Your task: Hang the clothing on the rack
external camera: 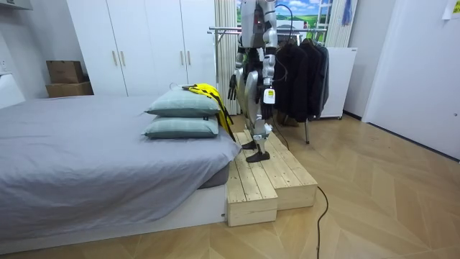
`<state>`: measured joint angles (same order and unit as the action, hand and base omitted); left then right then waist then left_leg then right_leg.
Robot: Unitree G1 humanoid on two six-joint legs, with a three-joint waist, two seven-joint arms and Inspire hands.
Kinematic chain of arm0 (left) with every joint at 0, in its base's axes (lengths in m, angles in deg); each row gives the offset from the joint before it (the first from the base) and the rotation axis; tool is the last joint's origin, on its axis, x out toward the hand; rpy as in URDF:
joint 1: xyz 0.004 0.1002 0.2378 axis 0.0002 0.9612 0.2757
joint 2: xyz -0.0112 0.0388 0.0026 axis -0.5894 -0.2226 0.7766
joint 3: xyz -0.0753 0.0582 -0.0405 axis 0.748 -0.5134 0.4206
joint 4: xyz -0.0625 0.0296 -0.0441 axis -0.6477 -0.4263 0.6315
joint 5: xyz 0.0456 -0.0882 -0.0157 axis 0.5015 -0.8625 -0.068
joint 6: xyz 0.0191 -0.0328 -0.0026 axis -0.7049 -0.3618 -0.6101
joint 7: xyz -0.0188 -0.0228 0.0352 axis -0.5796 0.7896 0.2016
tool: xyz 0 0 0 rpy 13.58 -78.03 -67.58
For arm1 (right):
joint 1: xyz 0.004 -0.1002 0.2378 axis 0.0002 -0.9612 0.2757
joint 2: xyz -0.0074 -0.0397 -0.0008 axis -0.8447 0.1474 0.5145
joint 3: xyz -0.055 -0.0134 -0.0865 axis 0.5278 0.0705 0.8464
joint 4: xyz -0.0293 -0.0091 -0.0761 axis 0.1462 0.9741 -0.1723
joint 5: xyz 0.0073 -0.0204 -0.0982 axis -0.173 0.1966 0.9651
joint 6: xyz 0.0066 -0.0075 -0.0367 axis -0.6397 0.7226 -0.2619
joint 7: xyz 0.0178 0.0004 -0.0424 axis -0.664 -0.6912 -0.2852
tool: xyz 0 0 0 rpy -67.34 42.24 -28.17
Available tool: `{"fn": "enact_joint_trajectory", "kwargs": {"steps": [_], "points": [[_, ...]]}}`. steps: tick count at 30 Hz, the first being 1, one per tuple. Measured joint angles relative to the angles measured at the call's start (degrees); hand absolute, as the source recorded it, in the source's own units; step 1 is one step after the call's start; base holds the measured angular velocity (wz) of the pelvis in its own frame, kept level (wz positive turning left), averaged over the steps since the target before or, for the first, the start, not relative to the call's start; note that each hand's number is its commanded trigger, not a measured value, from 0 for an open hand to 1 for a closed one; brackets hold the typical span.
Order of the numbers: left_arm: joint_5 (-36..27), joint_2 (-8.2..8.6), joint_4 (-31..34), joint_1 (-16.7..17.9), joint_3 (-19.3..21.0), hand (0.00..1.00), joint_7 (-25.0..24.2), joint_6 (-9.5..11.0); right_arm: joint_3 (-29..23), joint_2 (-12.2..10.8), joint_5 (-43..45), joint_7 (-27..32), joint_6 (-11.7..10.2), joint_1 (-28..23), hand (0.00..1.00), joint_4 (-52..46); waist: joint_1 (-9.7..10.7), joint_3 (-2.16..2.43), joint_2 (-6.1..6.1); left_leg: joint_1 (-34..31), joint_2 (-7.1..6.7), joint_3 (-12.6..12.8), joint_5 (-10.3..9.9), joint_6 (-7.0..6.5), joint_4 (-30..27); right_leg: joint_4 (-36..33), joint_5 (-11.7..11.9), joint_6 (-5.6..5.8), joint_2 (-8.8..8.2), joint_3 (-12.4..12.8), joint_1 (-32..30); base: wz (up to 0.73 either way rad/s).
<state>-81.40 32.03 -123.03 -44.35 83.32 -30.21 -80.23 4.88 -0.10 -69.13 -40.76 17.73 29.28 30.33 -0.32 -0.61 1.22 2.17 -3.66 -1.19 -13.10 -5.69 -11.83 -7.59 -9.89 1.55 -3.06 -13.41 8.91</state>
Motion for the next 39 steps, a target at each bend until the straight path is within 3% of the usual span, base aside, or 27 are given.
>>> {"fn": "enact_joint_trajectory", "kwargs": {"steps": [13,18,24,28,30,36,39], "points": [[1.0,-0.07,2.5,-0.4,0.7,0.0,3.3,0.4,-0.1,0.2,0.6,0.3,-0.5,0.5,0.0,-0.1,0.0,0.03,-0.38,0.5,0.02,0.3,0.0,0.0,-0.1,0.0,0.0,0.0,0.03,0.8,0.3,-0.01],[12.1,-0.53,5.9,-1.0,1.8,0.0,8.5,1.1,0.2,0.9,2.3,0.0,-1.5,0.7,0.0,0.1,0.0,0.0,-0.77,0.5,-0.02,0.1,0.0,0.01,0.1,0.0,0.0,0.03,0.04,0.9,0.4,0.01],[19.2,-2.25,10.8,-1.7,3.1,0.0,16.0,2.2,0.0,1.1,2.8,0.5,-1.7,0.6,0.0,0.0,0.3,-0.01,-1.05,1.0,-0.02,-0.3,0.0,0.03,-0.2,0.1,0.0,0.03,0.1,0.8,1.0,0.03],[21.2,-2.75,14.9,-1.8,3.2,0.0,21.7,4.8,-0.1,1.3,3.3,0.6,-2.0,0.7,0.0,0.0,0.1,-0.01,-1.2,1.4,-0.05,-0.5,0.0,0.03,0.0,0.0,0.0,0.03,0.11,1.1,1.2,0.03],[24.4,-2.83,16.1,-2.4,4.2,0.0,24.7,5.5,-1.3,1.5,5.2,0.5,-2.4,0.7,0.0,0.0,0.2,0.02,-1.27,1.6,-0.05,-0.5,0.0,0.02,0.0,0.0,0.0,0.03,0.16,2.4,1.1,0.0],[30.9,-2.98,22.0,-2.6,4.7,0.0,30.1,5.7,-2.3,2.3,5.7,0.6,-2.6,0.5,0.0,0.0,0.3,0.15,-1.14,1.5,-0.2,-0.5,0.0,0.03,0.0,0.9,0.0,0.03,0.09,2.4,1.1,0.0],[35.5,-2.99,28.2,-2.6,3.7,0.0,32.2,5.9,-2.3,2.3,7.0,1.2,-3.6,0.2,0.0,-0.1,0.4,0.15,-1.13,1.4,-0.13,-0.6,0.0,0.04,-0.1,0.9,0.0,0.03,0.14,2.4,1.1,0.0]]}}
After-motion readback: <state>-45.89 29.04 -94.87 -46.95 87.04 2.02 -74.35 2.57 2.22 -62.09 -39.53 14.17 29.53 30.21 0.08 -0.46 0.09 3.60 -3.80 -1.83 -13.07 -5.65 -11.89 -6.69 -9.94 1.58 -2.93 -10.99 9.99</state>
